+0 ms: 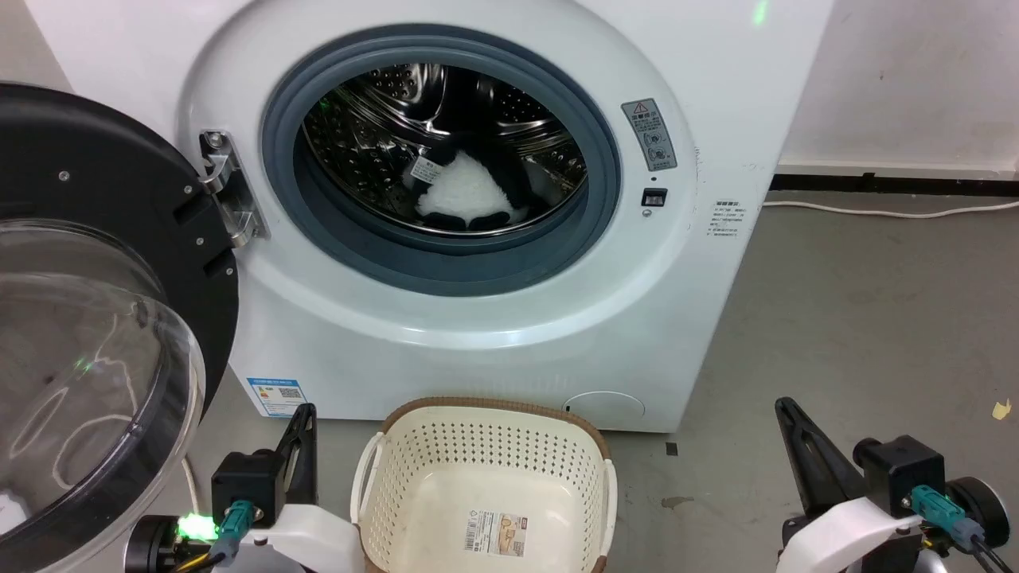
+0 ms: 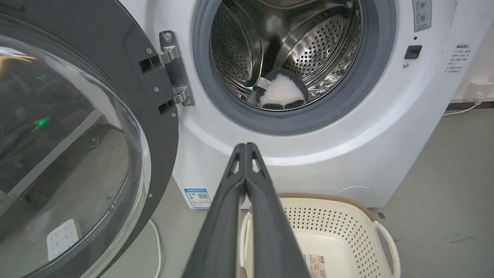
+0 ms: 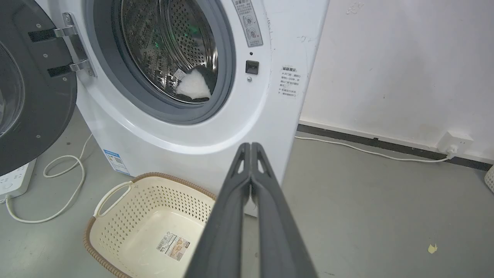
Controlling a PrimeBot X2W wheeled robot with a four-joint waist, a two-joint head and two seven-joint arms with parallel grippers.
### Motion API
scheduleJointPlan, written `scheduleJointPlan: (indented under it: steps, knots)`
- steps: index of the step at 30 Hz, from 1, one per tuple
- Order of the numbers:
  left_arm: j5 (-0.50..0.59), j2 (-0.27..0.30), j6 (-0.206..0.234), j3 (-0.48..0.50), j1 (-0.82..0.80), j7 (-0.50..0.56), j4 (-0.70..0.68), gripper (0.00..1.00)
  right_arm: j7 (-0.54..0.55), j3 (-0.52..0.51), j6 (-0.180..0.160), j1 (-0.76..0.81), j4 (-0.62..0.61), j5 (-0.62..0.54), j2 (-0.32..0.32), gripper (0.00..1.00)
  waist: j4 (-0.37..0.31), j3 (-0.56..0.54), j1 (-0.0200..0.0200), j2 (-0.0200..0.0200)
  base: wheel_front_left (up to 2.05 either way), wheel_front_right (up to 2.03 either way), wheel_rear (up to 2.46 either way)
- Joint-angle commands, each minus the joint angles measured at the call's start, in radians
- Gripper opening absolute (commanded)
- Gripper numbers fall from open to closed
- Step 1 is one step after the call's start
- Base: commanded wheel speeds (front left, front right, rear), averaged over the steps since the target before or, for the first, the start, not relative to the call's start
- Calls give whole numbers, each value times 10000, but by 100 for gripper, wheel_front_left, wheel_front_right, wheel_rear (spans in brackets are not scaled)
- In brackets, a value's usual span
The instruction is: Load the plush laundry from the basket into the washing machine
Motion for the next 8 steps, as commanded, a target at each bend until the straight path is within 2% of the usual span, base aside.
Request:
scheduleJointPlan:
  steps: [1, 8]
  knots:
    - [87, -15, -53, 53, -166, 35, -72, 0, 43, 3, -9, -117, -47, -76, -10, 0, 0, 0, 0, 0, 0, 0, 0]
    - [87, -15, -53, 53, -166, 35, -72, 0, 43, 3, -9, -117, -47, -76, -10, 0, 0, 0, 0, 0, 0, 0, 0]
